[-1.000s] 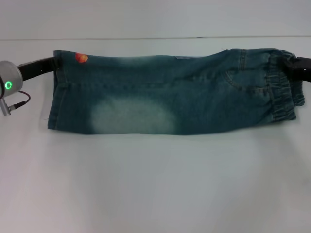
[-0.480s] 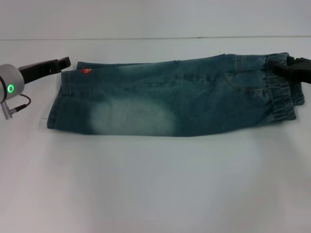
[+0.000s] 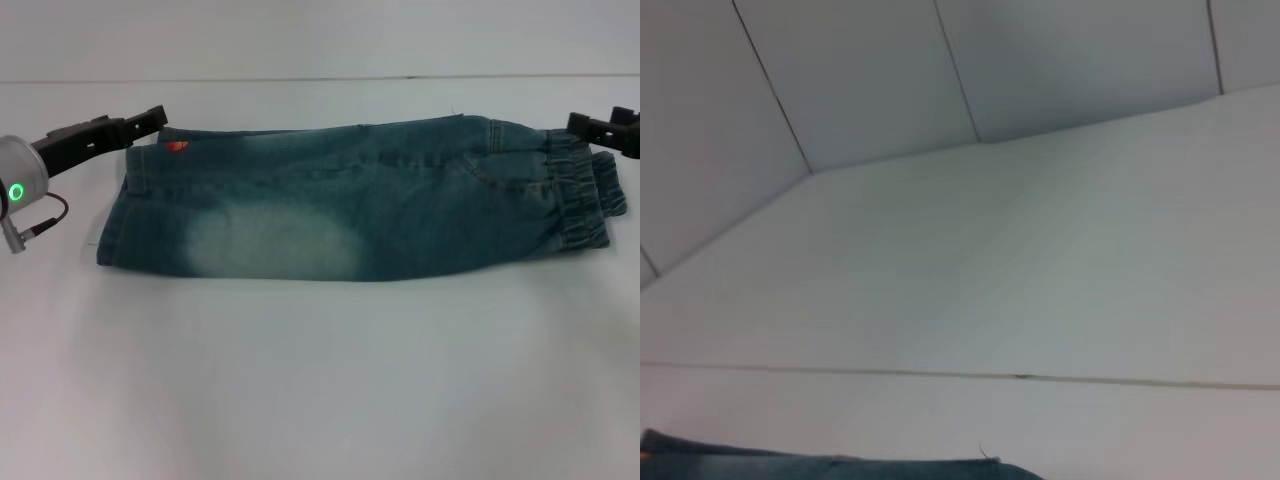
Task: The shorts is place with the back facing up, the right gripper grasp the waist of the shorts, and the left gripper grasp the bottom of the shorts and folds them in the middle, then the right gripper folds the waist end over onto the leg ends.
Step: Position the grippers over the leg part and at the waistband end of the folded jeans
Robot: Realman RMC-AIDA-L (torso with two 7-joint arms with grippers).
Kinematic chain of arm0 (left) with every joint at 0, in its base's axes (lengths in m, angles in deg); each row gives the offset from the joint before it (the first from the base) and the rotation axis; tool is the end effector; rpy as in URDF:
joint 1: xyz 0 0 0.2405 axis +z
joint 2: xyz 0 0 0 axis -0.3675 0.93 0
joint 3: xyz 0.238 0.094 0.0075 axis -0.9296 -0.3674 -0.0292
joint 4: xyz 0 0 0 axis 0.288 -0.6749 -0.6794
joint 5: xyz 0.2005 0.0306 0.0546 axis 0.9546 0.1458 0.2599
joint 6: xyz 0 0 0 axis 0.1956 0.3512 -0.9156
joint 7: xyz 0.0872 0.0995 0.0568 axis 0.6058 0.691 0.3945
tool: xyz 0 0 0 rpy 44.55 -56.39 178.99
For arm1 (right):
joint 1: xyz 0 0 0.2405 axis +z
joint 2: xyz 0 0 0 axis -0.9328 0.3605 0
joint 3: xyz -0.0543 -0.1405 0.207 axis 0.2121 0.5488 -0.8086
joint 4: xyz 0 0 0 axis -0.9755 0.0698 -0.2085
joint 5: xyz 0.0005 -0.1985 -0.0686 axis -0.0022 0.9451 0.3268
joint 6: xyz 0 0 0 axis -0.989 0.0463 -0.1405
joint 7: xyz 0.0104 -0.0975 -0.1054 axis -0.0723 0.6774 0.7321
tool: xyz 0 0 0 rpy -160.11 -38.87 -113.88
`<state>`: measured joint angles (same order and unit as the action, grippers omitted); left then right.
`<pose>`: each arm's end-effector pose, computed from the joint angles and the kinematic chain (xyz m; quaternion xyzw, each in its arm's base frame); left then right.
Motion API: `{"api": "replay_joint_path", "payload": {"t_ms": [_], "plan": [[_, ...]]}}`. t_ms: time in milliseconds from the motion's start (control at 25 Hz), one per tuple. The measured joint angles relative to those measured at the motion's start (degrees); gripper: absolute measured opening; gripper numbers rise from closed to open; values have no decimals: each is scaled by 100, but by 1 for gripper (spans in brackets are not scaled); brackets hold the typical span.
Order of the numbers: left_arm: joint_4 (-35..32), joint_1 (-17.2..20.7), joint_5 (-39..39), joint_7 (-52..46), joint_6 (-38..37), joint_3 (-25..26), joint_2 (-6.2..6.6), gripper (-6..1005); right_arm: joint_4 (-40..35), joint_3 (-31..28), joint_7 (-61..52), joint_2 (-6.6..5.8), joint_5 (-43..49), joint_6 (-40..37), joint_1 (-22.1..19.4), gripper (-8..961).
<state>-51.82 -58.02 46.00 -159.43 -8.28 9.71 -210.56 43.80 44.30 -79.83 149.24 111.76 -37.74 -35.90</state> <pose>-0.2952 0.4160 0.0095 -0.7531 -0.4692 -0.2515 0.3867 0.3301 0.3868 0.0709 -0.8083 0.4018 0.2409 0.3565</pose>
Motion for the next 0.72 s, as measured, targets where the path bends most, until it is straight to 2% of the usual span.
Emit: {"api": "replay_joint_path", "payload": {"t_ms": [40,160,280,400,560,720], "plan": [[2,47,-136,135,-115,0,-2,745,-84,2,-118,-18,0,-132,-44,821],[15,144,-391,440,-476,6,-10,935,-274,3,-412,-102,-10,-501,-139,857],[22,272,-675,767,-941,43,-35,933,-486,10,-778,-206,-3,-868,-204,880],[44,428,-1059,1288,-1520,42,-79,932,-725,33,-1316,-364,14,-1281,-242,878],[106,512,-1134,1683,-2287,-26,-89,931,-1213,220,-2224,-580,196,-1735,-250,874],[139,539,-1027,1763,-2977,-436,-32,930,-1999,587,-3065,-673,848,-2206,-114,872]]}}
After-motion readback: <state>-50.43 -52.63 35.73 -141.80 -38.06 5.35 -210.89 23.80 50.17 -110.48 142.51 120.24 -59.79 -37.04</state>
